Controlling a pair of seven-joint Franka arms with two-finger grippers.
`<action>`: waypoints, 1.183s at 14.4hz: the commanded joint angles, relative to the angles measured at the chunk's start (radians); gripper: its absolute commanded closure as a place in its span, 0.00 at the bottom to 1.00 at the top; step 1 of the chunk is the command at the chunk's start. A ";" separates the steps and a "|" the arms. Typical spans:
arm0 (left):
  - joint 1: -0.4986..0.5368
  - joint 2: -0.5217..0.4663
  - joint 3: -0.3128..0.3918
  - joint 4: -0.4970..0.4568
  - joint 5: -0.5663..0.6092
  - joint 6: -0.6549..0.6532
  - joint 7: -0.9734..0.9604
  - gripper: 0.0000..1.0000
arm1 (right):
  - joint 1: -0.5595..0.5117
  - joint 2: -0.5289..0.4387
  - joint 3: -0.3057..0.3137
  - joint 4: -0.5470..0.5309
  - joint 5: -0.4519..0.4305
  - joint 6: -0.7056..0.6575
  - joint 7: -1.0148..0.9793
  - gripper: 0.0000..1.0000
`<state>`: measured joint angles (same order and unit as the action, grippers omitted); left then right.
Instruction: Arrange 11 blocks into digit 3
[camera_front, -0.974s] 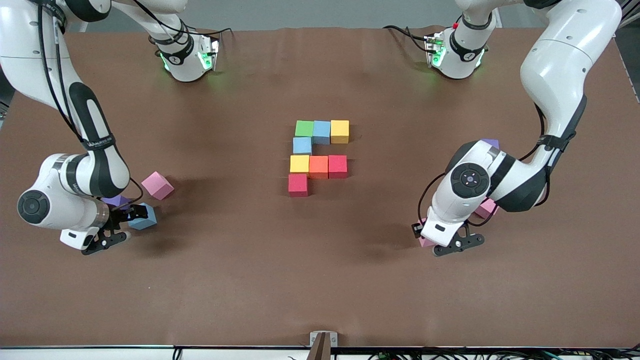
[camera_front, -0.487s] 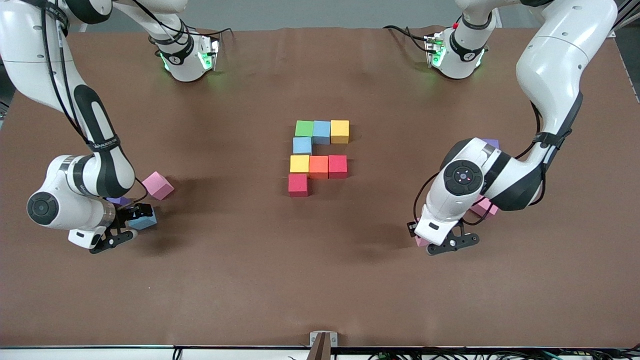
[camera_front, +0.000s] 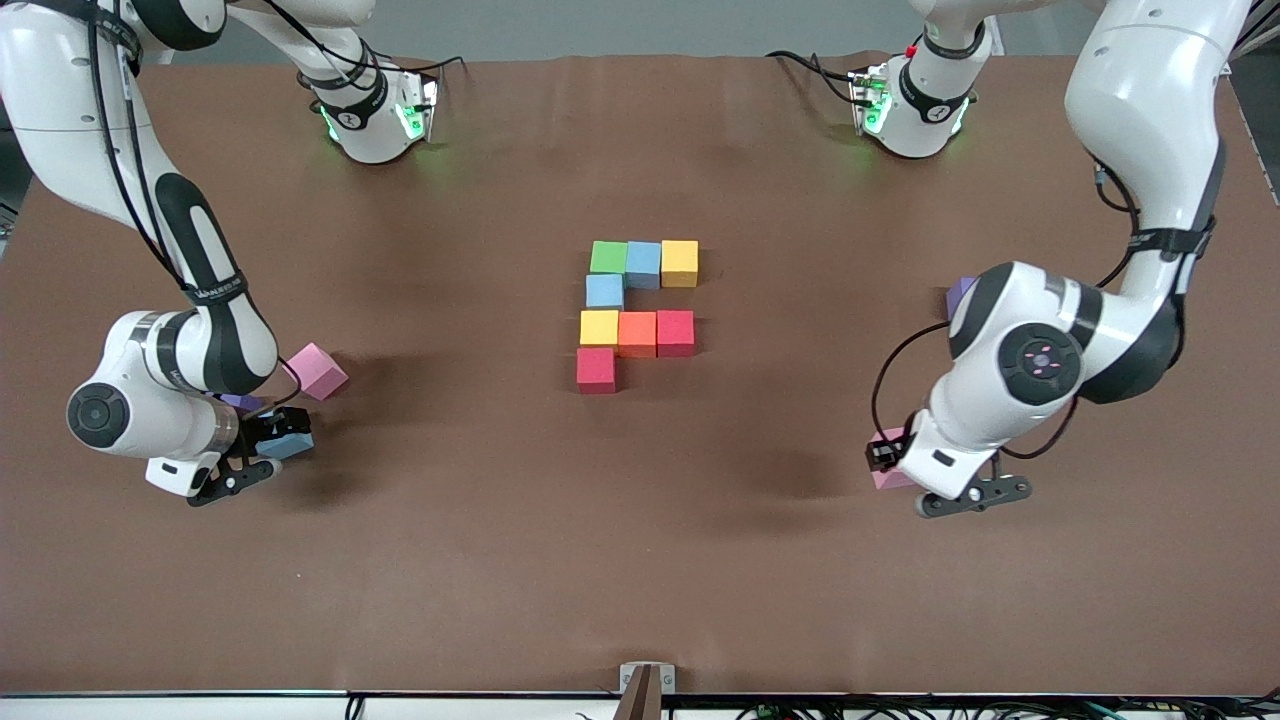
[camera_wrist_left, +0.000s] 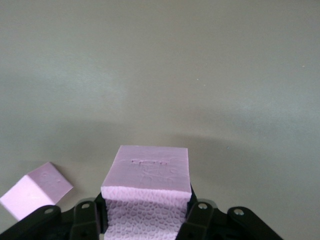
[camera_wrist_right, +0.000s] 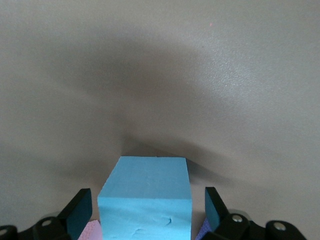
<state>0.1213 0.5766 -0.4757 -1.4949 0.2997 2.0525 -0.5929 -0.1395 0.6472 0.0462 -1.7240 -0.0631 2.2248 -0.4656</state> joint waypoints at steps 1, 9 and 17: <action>-0.067 -0.104 0.110 -0.060 -0.095 -0.029 0.065 0.56 | -0.006 -0.006 0.004 -0.031 -0.018 0.018 -0.007 0.13; -0.190 -0.326 0.351 -0.248 -0.246 -0.057 0.358 0.54 | -0.006 -0.008 0.004 -0.045 -0.018 0.029 -0.007 0.17; -0.192 -0.347 0.381 -0.257 -0.341 -0.138 0.392 0.57 | 0.000 -0.009 0.004 -0.035 -0.018 0.047 -0.004 0.00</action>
<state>-0.0665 0.2393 -0.1035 -1.7385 0.0089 1.9187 -0.1972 -0.1385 0.6545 0.0465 -1.7477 -0.0638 2.2665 -0.4660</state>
